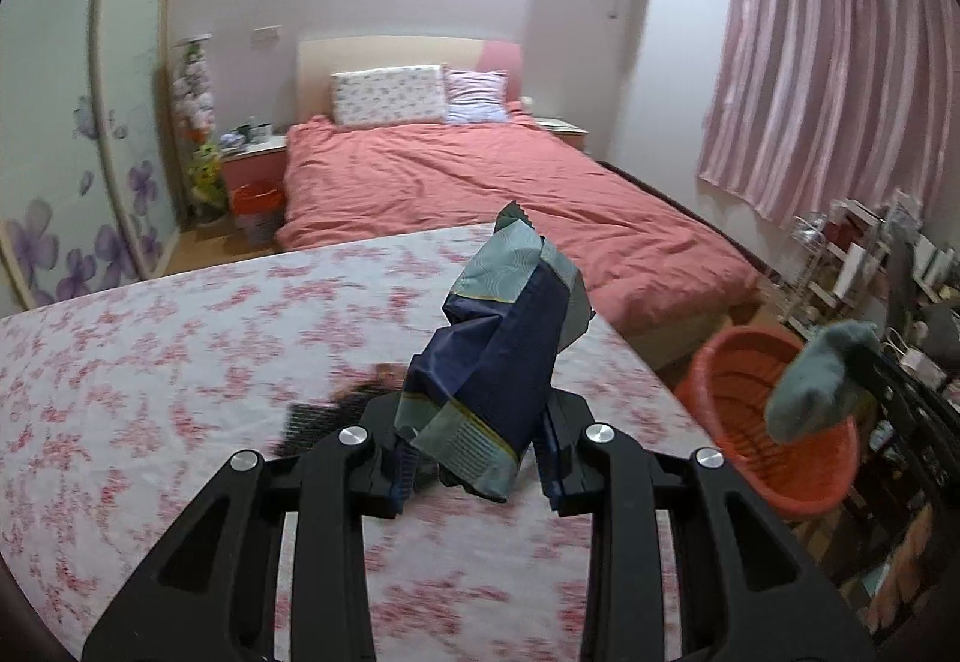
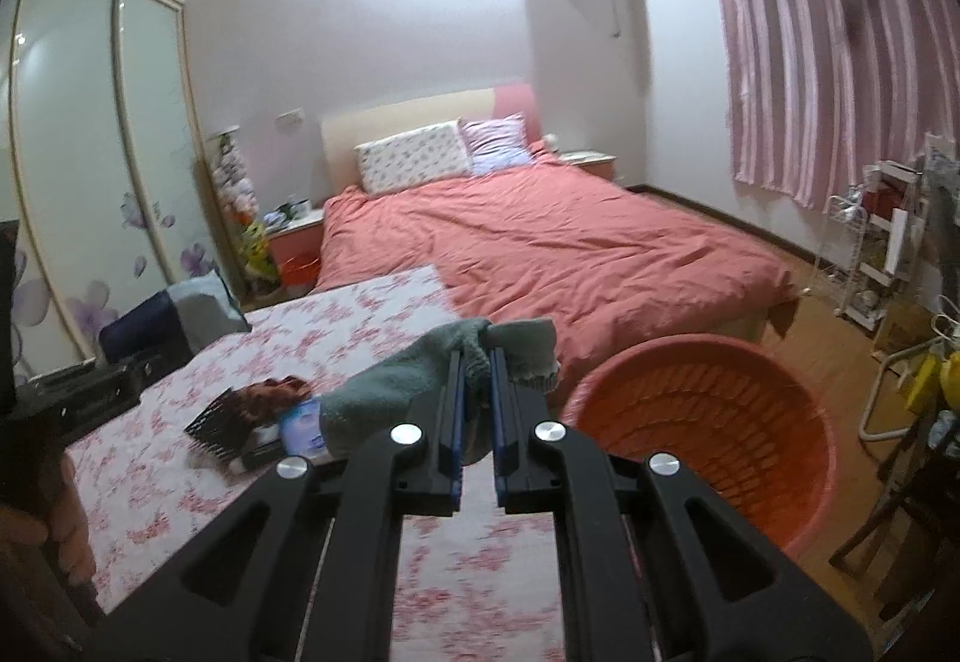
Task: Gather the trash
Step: 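Carry the sock and navy cloth with both tools over the orange basket, then open both tools to drop the sock and navy cloth into the basket, then move both tools back toward the remaining items on the bed, then grasp the blue Vinda tissue pack with the right tool, then close the left tool on the black mesh item beside the scrunchie, then carry the tissue pack and black mesh item with both tools over the basket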
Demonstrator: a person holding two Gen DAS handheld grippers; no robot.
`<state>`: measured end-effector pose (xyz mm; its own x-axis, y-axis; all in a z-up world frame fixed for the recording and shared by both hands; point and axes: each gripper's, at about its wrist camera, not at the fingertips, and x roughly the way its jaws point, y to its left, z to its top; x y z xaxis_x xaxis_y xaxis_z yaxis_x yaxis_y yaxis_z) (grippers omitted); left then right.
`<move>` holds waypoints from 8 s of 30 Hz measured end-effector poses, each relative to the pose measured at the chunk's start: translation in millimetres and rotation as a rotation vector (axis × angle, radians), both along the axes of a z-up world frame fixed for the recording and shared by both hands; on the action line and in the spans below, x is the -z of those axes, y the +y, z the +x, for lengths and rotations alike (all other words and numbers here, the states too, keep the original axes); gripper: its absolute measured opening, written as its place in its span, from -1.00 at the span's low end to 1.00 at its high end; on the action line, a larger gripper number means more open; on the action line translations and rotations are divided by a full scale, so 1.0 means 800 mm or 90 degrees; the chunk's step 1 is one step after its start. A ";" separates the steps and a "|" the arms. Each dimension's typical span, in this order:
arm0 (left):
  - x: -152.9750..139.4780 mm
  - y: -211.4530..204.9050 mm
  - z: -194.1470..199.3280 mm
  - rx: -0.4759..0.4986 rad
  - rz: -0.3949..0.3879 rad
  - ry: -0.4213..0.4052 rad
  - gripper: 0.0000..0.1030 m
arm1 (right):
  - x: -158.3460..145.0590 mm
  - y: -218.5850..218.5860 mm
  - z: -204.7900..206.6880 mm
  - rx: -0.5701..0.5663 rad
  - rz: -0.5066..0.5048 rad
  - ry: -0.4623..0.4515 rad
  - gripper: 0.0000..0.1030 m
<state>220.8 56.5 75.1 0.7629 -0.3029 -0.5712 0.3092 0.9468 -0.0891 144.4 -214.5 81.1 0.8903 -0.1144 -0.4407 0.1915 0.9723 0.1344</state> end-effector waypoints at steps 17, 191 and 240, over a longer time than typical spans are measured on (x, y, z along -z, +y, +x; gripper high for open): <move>0.024 -0.136 -0.017 0.124 -0.030 0.032 -0.37 | 0.022 -0.112 -0.029 0.136 0.007 -0.010 -0.83; 0.131 0.095 0.084 -0.164 0.040 0.162 0.19 | 0.121 0.094 0.127 -0.180 0.010 0.210 0.03; -0.007 -0.094 -0.034 0.089 -0.042 -0.025 -0.77 | 0.000 -0.051 -0.021 0.039 -0.018 -0.018 0.03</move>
